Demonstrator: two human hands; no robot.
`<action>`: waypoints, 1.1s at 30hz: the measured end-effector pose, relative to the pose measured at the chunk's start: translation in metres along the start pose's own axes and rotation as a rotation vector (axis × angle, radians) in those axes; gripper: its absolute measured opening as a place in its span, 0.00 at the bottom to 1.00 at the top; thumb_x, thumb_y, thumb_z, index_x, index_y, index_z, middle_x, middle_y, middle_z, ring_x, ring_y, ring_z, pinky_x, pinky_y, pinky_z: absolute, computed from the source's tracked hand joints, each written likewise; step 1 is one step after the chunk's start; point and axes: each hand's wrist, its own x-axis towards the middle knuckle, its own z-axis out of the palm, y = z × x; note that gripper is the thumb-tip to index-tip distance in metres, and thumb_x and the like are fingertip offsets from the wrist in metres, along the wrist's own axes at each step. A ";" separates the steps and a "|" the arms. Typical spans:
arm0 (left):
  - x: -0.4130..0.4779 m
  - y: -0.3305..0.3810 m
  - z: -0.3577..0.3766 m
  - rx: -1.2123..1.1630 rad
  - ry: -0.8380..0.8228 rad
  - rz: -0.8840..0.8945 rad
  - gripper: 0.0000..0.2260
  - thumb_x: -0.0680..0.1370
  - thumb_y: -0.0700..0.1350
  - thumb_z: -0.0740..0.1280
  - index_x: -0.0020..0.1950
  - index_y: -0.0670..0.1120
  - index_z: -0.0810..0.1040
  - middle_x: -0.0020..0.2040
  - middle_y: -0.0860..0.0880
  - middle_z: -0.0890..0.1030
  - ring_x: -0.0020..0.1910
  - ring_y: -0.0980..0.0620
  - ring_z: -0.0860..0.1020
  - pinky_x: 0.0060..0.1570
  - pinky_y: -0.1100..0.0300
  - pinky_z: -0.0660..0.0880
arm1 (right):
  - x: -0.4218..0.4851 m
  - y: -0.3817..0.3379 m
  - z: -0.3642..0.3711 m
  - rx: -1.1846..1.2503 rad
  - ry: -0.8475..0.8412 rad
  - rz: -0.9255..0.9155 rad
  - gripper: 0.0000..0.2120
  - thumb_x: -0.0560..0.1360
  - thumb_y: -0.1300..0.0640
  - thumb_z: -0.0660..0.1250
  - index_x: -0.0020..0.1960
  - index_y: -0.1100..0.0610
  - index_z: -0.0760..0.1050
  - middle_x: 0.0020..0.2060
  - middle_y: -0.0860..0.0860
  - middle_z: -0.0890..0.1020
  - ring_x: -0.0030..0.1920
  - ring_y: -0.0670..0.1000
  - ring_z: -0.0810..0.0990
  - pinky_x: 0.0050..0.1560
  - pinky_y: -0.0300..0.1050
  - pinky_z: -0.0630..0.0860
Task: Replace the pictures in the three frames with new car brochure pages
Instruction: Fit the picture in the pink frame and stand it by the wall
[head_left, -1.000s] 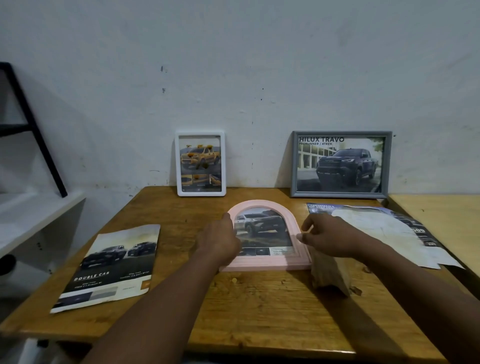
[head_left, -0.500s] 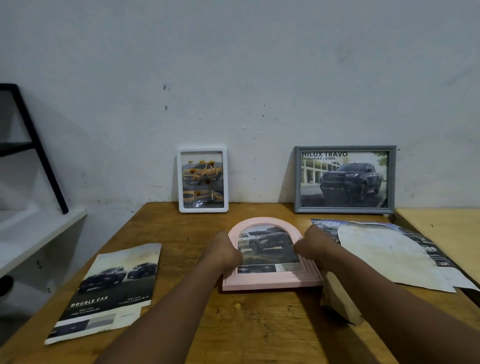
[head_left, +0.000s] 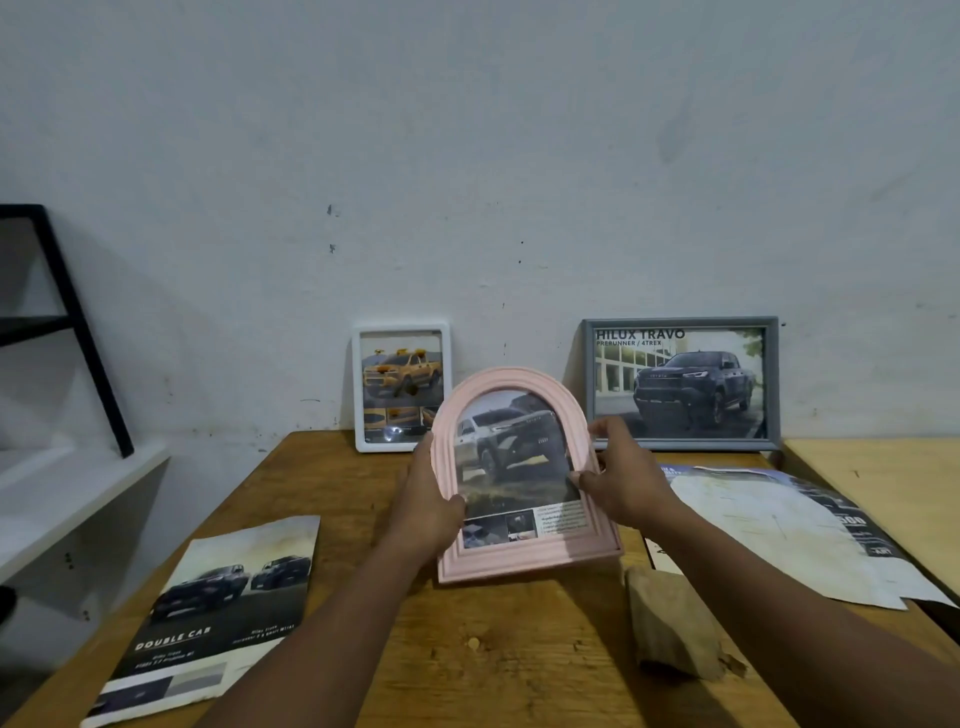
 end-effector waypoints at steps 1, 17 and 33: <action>-0.001 0.002 0.000 0.027 0.022 0.034 0.40 0.77 0.34 0.71 0.80 0.63 0.57 0.69 0.52 0.69 0.61 0.52 0.74 0.49 0.59 0.81 | -0.001 -0.001 0.000 -0.004 0.034 -0.038 0.27 0.74 0.58 0.73 0.67 0.49 0.62 0.61 0.55 0.79 0.57 0.59 0.81 0.52 0.57 0.81; 0.029 0.005 0.018 0.458 0.122 0.341 0.44 0.83 0.42 0.66 0.81 0.60 0.35 0.80 0.55 0.42 0.55 0.60 0.69 0.34 0.72 0.70 | 0.029 0.025 0.018 -0.235 0.199 -0.217 0.41 0.78 0.49 0.67 0.79 0.40 0.41 0.71 0.54 0.71 0.67 0.58 0.73 0.60 0.56 0.76; 0.148 -0.005 0.038 0.452 0.164 0.434 0.44 0.82 0.41 0.66 0.81 0.60 0.35 0.82 0.53 0.42 0.74 0.51 0.64 0.60 0.64 0.71 | 0.156 0.027 0.038 -0.274 0.264 -0.262 0.44 0.77 0.52 0.69 0.78 0.37 0.39 0.70 0.56 0.71 0.63 0.58 0.76 0.55 0.56 0.80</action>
